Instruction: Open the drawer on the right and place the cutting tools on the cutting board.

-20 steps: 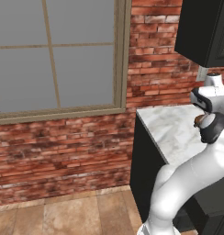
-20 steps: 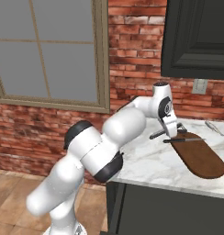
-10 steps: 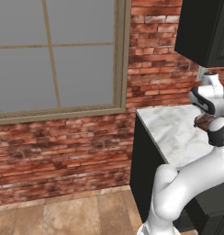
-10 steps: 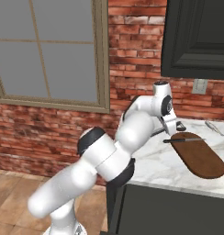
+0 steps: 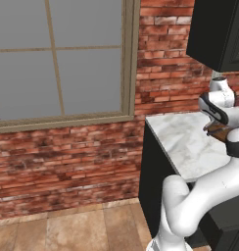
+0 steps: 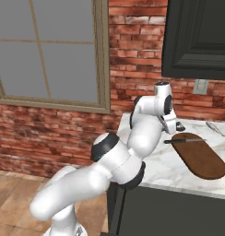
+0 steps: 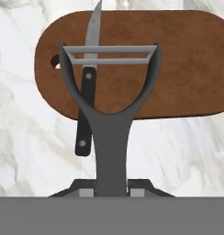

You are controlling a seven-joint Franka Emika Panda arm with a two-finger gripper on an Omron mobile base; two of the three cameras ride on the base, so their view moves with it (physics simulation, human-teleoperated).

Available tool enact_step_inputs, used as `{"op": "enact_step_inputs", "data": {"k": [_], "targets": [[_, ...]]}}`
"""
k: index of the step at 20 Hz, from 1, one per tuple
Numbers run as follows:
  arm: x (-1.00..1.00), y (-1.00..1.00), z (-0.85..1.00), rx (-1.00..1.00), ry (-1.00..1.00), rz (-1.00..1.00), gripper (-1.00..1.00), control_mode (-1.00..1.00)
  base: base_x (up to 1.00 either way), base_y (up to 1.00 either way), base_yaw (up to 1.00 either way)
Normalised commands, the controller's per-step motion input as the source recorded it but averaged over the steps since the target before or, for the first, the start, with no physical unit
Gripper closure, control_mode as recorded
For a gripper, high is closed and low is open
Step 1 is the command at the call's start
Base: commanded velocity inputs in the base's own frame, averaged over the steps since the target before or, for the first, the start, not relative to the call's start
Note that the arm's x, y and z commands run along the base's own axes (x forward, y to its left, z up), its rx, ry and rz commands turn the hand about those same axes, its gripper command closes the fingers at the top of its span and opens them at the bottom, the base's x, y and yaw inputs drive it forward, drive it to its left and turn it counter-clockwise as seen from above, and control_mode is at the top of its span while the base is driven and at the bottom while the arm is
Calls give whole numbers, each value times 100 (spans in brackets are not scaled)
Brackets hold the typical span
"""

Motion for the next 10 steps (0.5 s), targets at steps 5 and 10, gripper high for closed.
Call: {"op": "enact_step_inputs", "data": {"k": [5,10], "targets": [[19,-1,-22,0,3,0,100,-100,0,0,0],[6,-12,-16,0,2,0,100,-100,0,0,0]]}}
